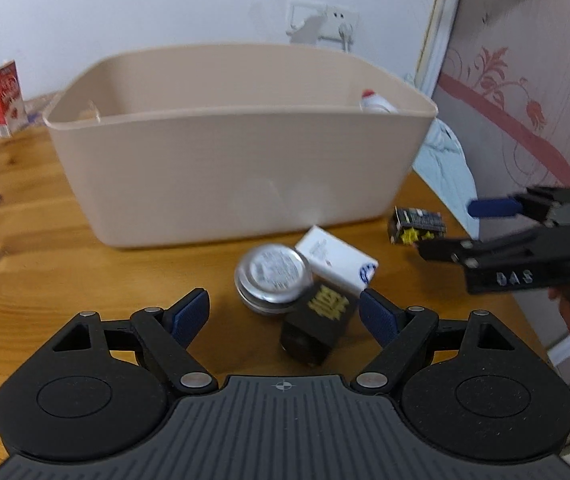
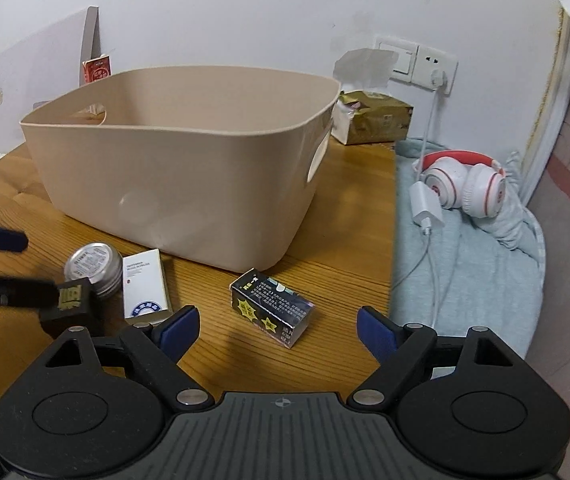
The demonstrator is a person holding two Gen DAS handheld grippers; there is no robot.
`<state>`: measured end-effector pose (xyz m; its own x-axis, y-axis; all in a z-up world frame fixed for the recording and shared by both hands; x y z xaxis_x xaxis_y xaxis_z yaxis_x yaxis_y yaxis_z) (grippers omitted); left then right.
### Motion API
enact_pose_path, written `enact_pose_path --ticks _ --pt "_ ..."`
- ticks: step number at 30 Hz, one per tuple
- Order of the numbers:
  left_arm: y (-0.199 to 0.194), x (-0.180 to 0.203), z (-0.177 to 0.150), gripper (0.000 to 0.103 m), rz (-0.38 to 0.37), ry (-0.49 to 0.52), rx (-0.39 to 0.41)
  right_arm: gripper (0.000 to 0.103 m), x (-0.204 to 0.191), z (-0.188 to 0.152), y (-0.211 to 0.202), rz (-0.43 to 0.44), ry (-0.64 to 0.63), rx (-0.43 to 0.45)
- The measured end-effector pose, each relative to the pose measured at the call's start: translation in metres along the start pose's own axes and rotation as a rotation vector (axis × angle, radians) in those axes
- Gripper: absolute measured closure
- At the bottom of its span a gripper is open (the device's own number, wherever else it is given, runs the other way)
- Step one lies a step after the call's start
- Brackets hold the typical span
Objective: Organize objects
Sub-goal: 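Grasp the black cube with left tool while right tool grasps black-and-yellow box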
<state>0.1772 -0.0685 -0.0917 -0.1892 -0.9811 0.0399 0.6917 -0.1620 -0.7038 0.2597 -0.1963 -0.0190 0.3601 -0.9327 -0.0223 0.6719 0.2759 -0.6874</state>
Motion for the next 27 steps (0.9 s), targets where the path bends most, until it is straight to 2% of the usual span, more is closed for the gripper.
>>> enact_pose_path --ticks 5,8,11,13,15,17,27 --pt "0.015 0.003 -0.007 0.025 -0.011 -0.002 -0.012 0.018 -0.001 0.002 0.014 -0.011 -0.033 0.022" --pt "0.021 0.005 -0.009 0.031 -0.007 0.022 -0.028 0.024 -0.002 0.003 0.024 0.004 -0.035 0.007" --pt "0.025 0.007 -0.01 0.04 -0.025 0.015 -0.032 0.034 -0.005 0.003 0.031 0.009 -0.041 0.001" --pt "0.025 0.006 -0.009 0.053 -0.024 0.016 -0.024 0.048 -0.007 0.003 0.034 0.021 -0.038 -0.007" --pt "0.026 0.005 -0.008 0.064 -0.039 0.012 -0.027 0.053 -0.01 0.002 0.034 0.028 -0.036 -0.003" --pt "0.026 0.005 -0.008 0.068 -0.051 0.008 -0.03 0.054 -0.014 0.001 0.032 0.025 -0.05 0.0" --pt "0.016 -0.006 -0.012 0.071 -0.04 -0.013 -0.029 0.055 -0.031 -0.008 0.01 0.008 -0.045 0.017"
Point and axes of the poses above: each gripper's, at about its wrist camera, not at the fingertips, and y roughly the way its jaws point, x to its right, z to its top, the point moved 7 cm from there along y, roughly the way its jaws point, and after that the axes turned 5 degrees about y, right-handed, at the moved point
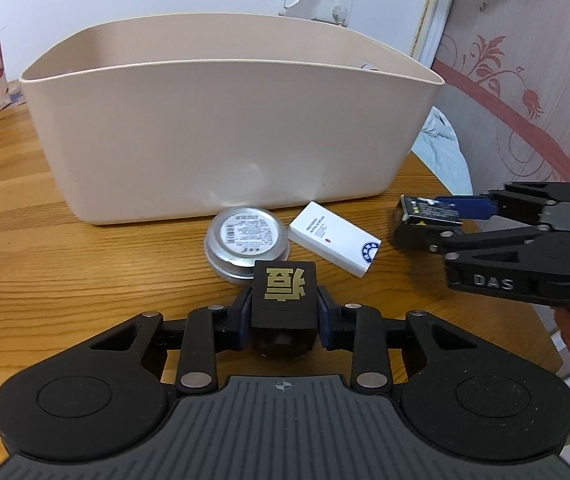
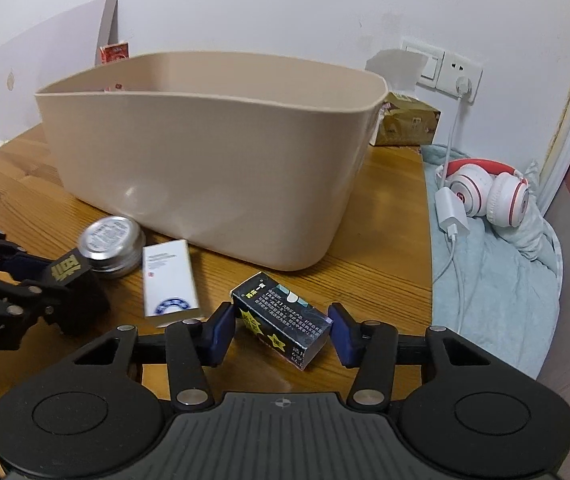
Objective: Organize objects
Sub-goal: 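Grasp the black cube with left tool while right tool grasps black-and-yellow box, then drop the black cube into the basket while right tool drops its box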
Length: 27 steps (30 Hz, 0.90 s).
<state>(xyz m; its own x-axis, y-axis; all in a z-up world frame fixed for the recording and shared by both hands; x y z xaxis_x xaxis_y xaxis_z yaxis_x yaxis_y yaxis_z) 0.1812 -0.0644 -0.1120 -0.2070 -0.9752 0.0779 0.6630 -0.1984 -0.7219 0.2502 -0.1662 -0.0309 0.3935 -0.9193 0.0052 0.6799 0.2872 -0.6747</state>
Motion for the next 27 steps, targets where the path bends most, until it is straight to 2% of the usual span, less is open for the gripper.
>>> enact_pose_path --ticks 14,27 --pt "-0.052 -0.02 0.011 0.071 0.041 0.006 0.094 0.055 -0.028 0.022 -0.066 0.019 0.002 0.11" --pt "-0.098 -0.034 0.064 0.071 0.068 0.045 0.227 0.055 -0.038 0.07 -0.11 -0.003 -0.001 0.271"
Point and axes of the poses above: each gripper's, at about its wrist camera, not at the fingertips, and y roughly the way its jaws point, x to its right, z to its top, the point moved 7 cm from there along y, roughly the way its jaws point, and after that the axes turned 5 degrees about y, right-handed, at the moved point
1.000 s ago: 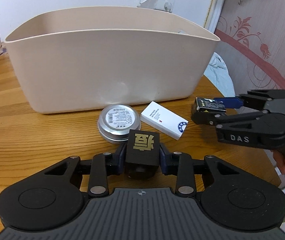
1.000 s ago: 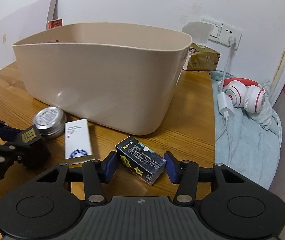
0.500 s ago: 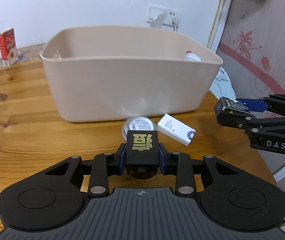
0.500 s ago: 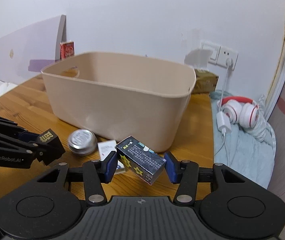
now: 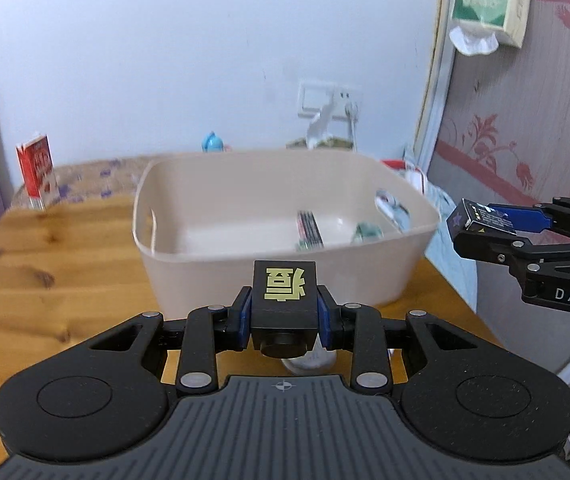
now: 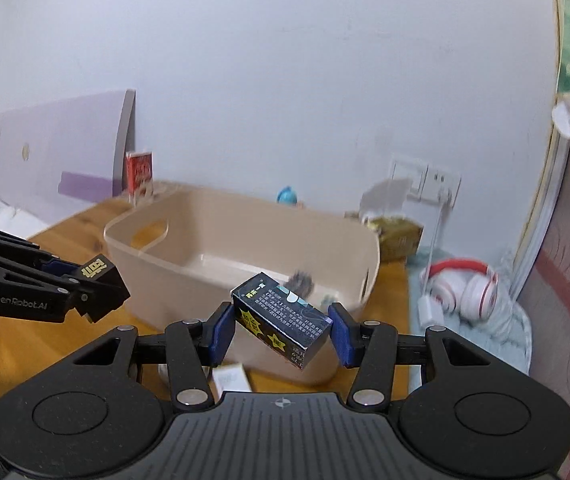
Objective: Organize objects
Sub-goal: 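Drop the black cube into the basket while right tool drops its box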
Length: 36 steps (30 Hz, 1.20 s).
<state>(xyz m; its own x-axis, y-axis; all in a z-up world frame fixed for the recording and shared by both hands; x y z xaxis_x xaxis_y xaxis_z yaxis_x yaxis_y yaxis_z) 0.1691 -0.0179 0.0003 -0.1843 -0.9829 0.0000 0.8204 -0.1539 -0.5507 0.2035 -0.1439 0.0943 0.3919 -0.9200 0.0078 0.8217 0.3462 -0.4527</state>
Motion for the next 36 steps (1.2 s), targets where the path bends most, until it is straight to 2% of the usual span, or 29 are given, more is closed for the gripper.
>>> enact_pose_path --ticks 5,8,14,19,24,27,32,35,36 --pt "0.006 -0.011 0.026 0.071 -0.008 -0.004 0.03 0.055 -0.001 0.028 0.003 -0.009 0.0 0.054" --pt "0.017 -0.018 0.041 0.071 0.015 0.008 0.044 0.055 0.001 0.041 0.012 -0.01 0.012 0.063" --pt "0.056 -0.028 0.061 0.071 0.025 0.025 -0.003 0.055 0.006 0.06 0.037 -0.024 0.024 0.069" --pt "0.089 -0.033 0.064 0.071 0.02 0.03 -0.063 0.055 0.013 0.064 0.066 -0.047 0.036 0.033" --pt "0.12 -0.034 0.054 0.071 0.022 0.047 -0.163 0.055 0.017 0.055 0.097 -0.052 0.042 -0.037" --pt "0.131 -0.034 0.048 0.071 0.033 0.063 -0.193 0.055 0.016 0.047 0.113 -0.056 0.025 -0.086" --pt "0.145 -0.033 0.036 0.07 0.01 0.081 -0.268 0.055 0.018 0.033 0.129 -0.069 0.024 -0.152" --pt "0.145 -0.033 0.035 0.07 0.011 0.08 -0.251 0.054 0.02 0.029 0.134 -0.074 0.031 -0.17" --pt "0.144 -0.032 0.036 0.066 0.011 0.08 -0.247 0.054 0.021 0.029 0.135 -0.072 0.037 -0.175"
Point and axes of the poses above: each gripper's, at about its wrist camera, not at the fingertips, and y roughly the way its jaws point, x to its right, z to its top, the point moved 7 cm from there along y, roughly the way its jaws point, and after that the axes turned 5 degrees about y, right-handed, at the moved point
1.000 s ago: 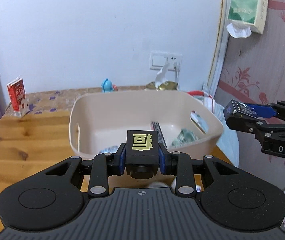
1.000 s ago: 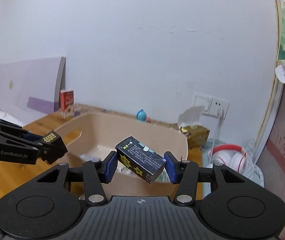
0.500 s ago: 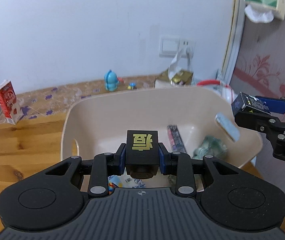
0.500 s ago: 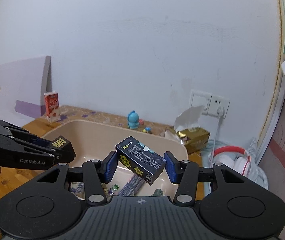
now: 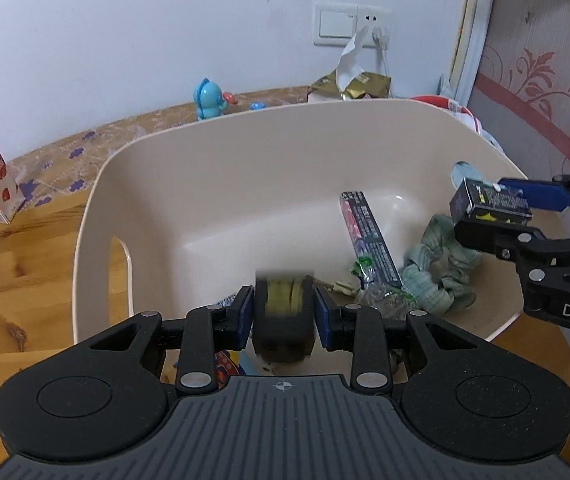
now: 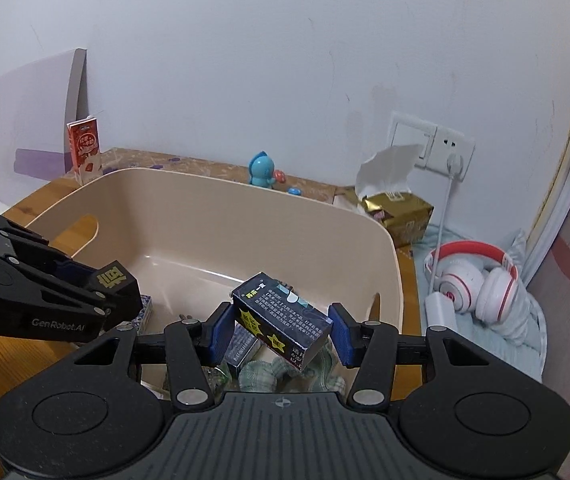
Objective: Organize objects
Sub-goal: 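Drop the black cube into the basket while right tool drops its box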
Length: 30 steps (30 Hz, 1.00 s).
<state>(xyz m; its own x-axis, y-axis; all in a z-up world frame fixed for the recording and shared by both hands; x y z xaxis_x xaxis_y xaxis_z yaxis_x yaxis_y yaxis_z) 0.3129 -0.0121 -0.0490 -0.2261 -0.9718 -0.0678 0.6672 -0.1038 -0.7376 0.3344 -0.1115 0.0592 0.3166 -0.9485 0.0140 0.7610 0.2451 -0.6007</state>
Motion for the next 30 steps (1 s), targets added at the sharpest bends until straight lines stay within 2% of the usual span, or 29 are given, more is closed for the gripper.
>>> enact_pose_path --ticks 4,7,13,16,20,25,30 --pt "-0.01 0.001 0.004 0.037 0.011 -0.004 0.033 0.045 0.002 -0.001 -0.004 -0.001 0.012 0.0" --pt "-0.022 0.003 0.006 0.031 0.027 -0.002 0.068 0.037 0.001 0.001 -0.014 -0.005 0.01 0.021" --pt "-0.046 0.004 0.003 0.022 0.044 -0.003 0.113 0.023 0.001 0.003 -0.044 -0.001 0.027 0.074" --pt "-0.057 0.005 -0.003 0.022 0.048 -0.004 0.121 0.016 0.002 -0.001 -0.057 0.005 0.043 0.087" --pt "-0.071 0.008 -0.011 0.02 0.043 -0.008 0.135 0.014 0.003 -0.014 -0.071 0.013 0.071 0.091" --pt "-0.086 0.015 -0.023 0.017 0.044 0.002 0.152 0.007 0.001 -0.033 -0.083 0.037 0.082 0.085" --pt "-0.096 0.023 -0.04 0.015 0.043 0.013 0.165 0.005 -0.006 -0.058 -0.08 0.053 0.08 0.033"
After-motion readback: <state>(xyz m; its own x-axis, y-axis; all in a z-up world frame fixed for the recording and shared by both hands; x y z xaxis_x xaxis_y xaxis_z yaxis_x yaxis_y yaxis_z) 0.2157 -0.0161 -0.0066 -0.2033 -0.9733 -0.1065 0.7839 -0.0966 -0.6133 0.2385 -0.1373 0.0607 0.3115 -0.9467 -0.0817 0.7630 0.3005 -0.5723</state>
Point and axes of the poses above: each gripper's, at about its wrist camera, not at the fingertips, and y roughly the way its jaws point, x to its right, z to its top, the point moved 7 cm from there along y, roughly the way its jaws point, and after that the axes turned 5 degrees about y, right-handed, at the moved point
